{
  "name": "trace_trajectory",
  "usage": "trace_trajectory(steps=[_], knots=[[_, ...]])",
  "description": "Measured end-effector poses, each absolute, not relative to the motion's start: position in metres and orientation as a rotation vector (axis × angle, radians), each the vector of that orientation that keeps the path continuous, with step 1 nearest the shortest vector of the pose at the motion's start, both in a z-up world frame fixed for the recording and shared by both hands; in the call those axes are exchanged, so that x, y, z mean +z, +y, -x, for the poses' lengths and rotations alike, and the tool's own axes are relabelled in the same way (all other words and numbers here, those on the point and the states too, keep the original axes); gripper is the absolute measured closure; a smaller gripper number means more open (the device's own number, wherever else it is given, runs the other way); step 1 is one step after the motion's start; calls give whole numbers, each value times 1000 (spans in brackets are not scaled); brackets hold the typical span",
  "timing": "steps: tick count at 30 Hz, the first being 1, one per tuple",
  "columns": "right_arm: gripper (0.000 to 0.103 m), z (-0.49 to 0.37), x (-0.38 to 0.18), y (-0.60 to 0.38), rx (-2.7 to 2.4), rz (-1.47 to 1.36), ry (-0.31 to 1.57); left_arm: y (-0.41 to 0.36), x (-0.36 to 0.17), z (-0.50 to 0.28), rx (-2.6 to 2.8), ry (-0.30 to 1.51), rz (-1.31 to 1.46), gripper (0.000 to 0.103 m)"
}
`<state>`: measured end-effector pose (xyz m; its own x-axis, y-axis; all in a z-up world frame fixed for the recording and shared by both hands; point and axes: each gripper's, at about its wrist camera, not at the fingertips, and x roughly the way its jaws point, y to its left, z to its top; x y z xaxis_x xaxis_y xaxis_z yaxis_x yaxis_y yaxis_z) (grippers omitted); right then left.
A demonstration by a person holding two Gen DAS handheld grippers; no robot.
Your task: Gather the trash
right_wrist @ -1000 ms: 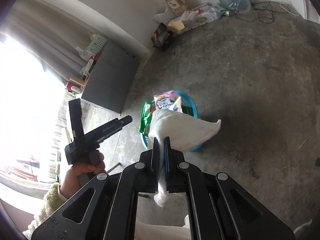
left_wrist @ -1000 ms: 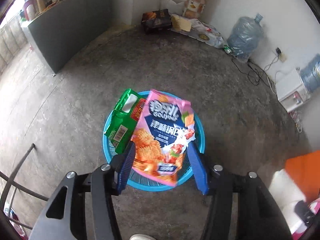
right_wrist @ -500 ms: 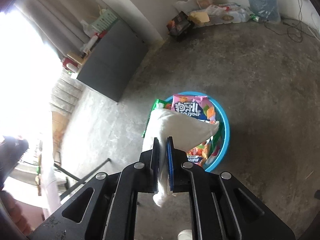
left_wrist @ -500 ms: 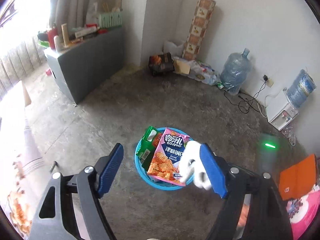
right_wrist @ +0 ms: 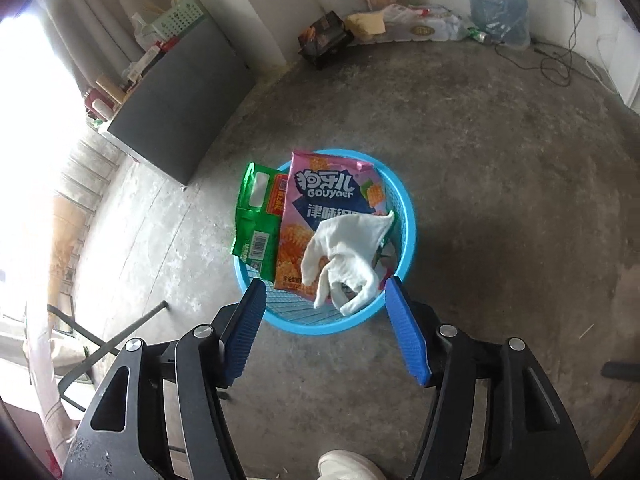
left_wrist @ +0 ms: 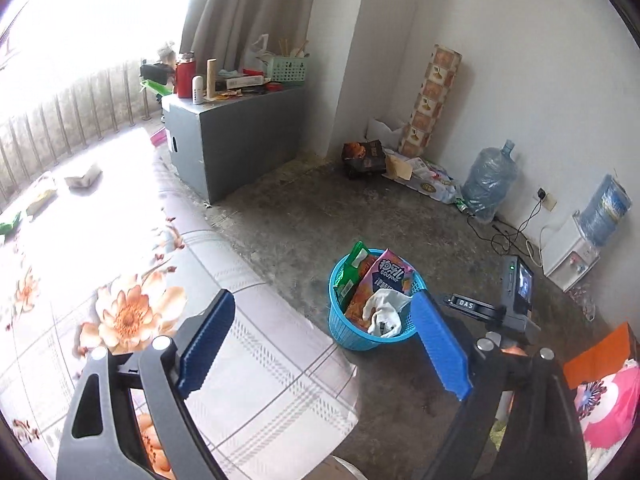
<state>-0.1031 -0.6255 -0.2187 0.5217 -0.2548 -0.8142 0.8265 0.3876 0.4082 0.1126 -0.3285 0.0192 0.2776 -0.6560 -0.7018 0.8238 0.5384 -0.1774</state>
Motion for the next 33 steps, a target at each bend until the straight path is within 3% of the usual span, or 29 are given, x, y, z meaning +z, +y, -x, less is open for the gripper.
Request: trace_trajectory(steps=[8,16,33], knots=[[31,127,-143,-553,-692,-760,600,-261,45,-99,-962,738,-179,8],[9,112,-62,-465,-537,-474,523,-180,72,-77,-830,646,-111,6],[8,88,-20,-351,-354,-213,483,-91,62,-47,-378,660,-102,6]])
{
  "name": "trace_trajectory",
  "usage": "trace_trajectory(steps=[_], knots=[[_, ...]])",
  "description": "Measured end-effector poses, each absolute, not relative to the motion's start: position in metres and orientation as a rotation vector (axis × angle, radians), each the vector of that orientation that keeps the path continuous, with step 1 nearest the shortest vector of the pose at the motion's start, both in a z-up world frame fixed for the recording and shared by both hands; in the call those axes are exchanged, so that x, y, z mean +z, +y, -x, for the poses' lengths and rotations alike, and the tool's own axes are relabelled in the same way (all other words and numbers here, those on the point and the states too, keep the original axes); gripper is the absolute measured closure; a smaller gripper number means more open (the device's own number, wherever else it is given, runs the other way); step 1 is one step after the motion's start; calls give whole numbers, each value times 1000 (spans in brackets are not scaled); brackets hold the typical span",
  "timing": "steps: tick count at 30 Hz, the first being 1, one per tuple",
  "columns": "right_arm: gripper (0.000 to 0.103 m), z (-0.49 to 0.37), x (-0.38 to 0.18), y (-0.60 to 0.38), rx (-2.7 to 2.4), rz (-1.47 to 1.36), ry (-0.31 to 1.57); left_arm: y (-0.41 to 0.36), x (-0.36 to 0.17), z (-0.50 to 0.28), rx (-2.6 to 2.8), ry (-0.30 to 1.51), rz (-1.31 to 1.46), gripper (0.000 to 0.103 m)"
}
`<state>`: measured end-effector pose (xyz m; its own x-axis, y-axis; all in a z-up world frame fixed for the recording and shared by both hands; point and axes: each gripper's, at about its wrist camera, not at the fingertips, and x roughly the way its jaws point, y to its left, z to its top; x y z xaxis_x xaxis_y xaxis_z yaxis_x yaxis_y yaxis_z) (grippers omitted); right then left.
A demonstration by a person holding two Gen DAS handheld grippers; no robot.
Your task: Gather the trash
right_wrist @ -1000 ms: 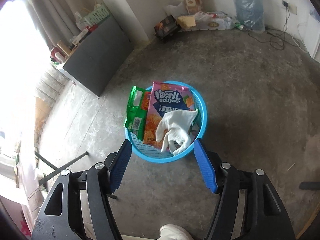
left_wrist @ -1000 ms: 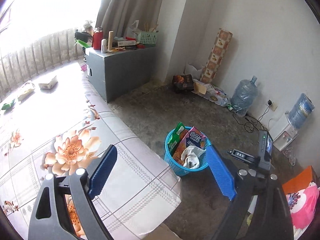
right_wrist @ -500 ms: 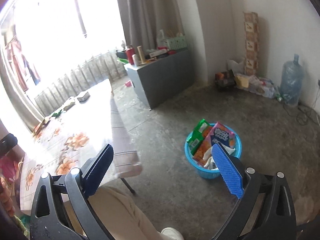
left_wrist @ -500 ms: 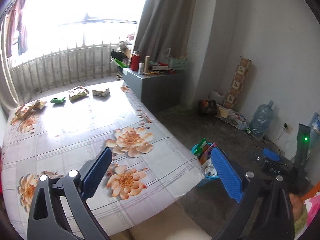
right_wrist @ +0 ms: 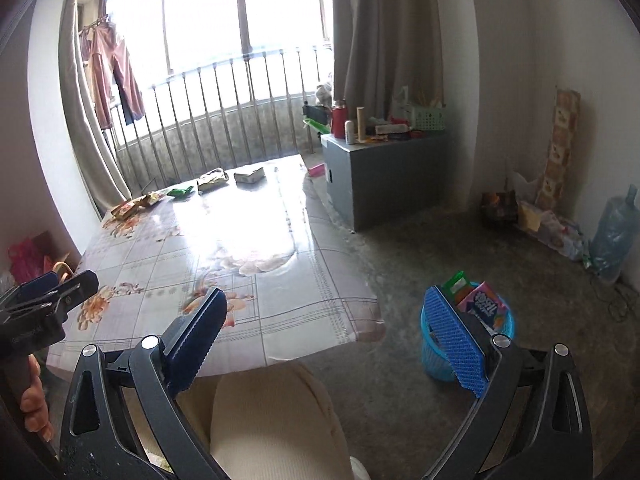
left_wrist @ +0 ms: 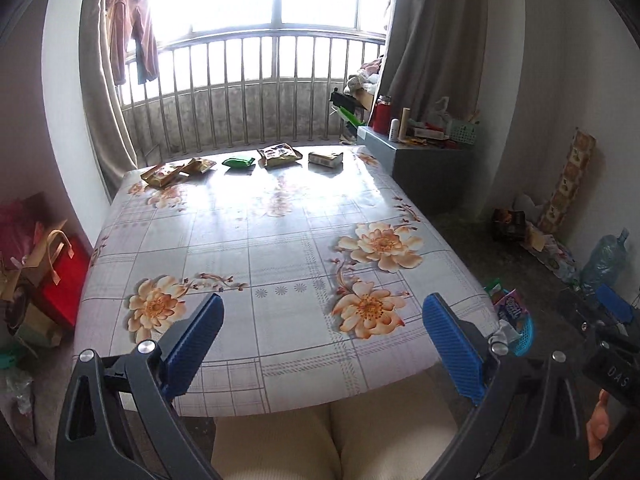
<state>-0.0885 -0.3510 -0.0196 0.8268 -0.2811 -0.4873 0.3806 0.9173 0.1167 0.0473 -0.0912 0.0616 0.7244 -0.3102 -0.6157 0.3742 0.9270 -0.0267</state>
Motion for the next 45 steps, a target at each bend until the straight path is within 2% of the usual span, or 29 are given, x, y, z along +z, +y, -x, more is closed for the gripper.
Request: trace_trajectory(steps=[12,33,45], knots=[[8,98,-9,-341,-390,-158,417,-91,50,-42,-292,715,-69,6],[8,98,-13,-341,-387,-173,432,-89,30,-40,-233,793,-86,6],[8,91,-56,-337,-389,-113,678,-88,8,-32,-158,888,-105,6]])
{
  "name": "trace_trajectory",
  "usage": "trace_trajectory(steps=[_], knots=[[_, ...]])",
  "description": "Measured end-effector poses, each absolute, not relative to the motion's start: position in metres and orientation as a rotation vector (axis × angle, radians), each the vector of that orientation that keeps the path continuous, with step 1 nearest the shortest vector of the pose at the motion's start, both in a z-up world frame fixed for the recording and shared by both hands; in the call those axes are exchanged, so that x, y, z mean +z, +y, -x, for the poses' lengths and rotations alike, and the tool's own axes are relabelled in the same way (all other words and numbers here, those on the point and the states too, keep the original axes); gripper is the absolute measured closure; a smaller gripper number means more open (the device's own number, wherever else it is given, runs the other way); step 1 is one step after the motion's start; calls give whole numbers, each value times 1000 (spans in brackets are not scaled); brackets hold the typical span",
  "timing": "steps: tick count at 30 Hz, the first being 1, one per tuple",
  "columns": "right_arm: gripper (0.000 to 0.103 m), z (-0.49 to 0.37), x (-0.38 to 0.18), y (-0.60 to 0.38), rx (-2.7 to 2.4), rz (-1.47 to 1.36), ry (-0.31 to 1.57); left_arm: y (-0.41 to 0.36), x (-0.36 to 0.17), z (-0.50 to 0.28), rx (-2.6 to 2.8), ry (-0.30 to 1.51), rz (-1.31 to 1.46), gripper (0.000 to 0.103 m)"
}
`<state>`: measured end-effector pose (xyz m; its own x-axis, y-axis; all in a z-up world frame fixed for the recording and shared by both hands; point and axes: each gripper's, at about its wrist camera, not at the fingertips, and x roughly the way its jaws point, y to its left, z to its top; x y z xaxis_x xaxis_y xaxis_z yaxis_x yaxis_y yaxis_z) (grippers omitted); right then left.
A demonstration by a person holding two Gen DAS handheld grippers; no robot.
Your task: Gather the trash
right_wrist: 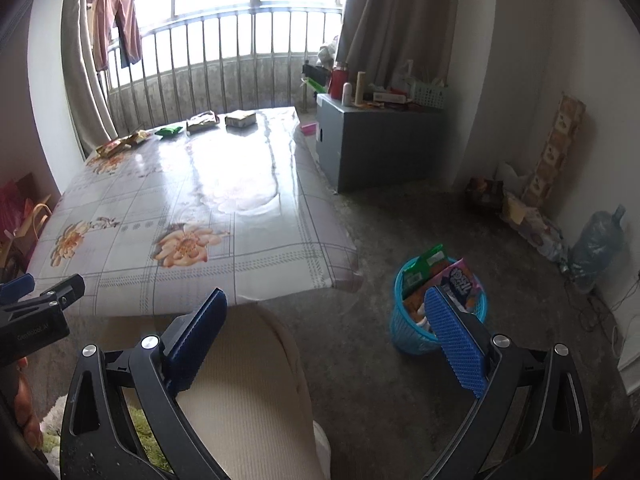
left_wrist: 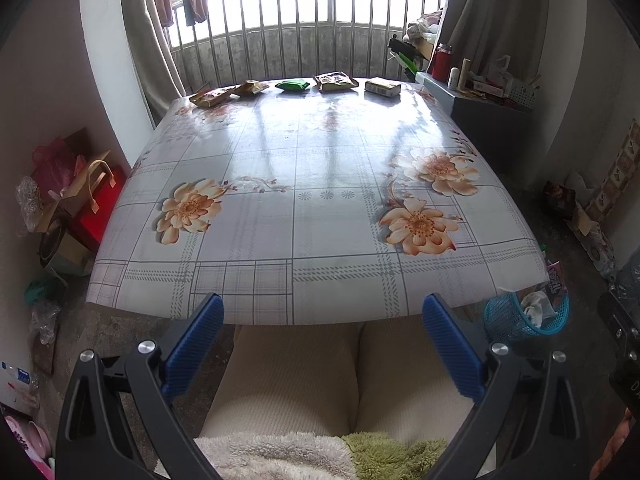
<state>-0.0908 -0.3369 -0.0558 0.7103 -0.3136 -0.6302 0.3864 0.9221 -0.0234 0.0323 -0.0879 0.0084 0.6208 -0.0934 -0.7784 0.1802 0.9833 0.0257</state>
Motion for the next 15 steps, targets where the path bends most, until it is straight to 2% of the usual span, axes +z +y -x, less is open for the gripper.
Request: trace_trajectory(steps=[15], knots=[[8,81,-74,-330,-417,-40,783,-91,-4,-39,-143,933,-122,6]])
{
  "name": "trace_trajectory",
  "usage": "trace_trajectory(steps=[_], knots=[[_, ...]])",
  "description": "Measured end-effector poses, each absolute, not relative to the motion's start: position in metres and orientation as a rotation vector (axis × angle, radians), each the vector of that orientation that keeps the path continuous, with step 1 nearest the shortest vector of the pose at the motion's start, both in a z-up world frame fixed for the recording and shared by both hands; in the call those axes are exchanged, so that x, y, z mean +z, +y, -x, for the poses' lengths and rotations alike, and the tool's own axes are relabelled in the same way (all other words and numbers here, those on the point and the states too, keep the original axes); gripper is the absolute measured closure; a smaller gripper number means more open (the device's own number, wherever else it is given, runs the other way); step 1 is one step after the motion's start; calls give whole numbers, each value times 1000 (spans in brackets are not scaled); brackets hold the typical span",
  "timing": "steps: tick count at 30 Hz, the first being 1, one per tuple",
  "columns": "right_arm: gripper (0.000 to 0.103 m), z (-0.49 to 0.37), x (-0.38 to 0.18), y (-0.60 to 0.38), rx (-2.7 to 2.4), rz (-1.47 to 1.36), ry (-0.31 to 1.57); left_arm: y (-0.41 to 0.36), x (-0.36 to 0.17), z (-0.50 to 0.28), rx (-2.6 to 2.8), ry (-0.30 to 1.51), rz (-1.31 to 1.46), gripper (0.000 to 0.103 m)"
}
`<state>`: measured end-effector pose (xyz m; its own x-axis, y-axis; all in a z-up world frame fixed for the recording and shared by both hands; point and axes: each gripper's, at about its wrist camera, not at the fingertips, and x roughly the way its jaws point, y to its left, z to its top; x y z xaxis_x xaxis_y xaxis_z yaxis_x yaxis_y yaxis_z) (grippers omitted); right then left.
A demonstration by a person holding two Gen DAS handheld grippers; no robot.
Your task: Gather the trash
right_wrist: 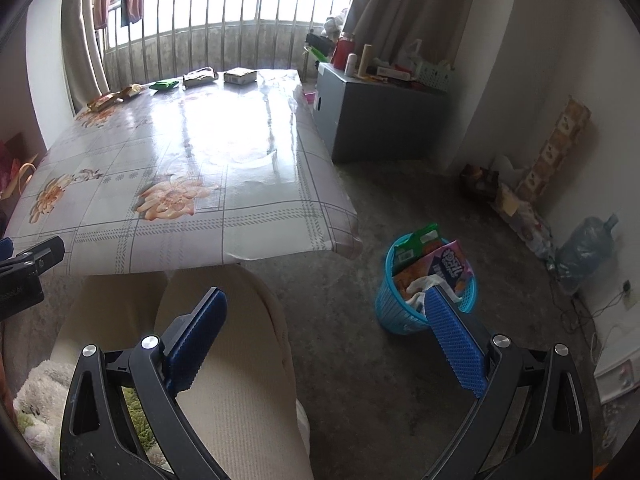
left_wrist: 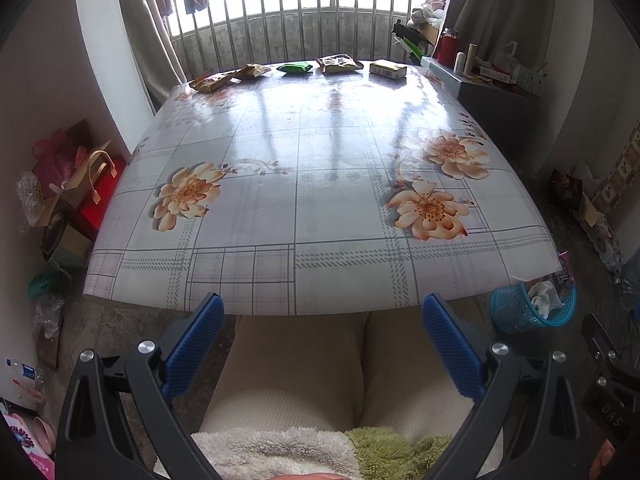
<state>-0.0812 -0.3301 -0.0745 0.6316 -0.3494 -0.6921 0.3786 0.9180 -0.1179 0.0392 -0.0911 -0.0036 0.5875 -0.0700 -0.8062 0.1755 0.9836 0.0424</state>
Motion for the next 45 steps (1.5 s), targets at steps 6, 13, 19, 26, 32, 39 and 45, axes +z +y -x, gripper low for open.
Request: trace_trajectory(steps=[6,13,19,26,32,39,45], knots=[[8,83,-77,-333,-428,-46,794,-94,-5,-38,-152,937,-134,6],[8,84,-74,-333,-432,-43,785,-94,-4,-37,-147,932,-132,6],[8,85,-73,-330,-430,-38,778,-94,-3,-37,-148,930,-130,6],[8,85,-73,-330,-432,-37,777,-93,-3,-37,-147,928,-130,6],[8,85,-73,-331,-431,-36,777,-93,-2,-37,-148,930,-130,6],[8,85,-69,-333,-433,-32,775,-96,-2,-38,-163,945,-124,6],[8,85,-67,-339,-442,-38,771,-106,2,-34,-201,940,-130,6]])
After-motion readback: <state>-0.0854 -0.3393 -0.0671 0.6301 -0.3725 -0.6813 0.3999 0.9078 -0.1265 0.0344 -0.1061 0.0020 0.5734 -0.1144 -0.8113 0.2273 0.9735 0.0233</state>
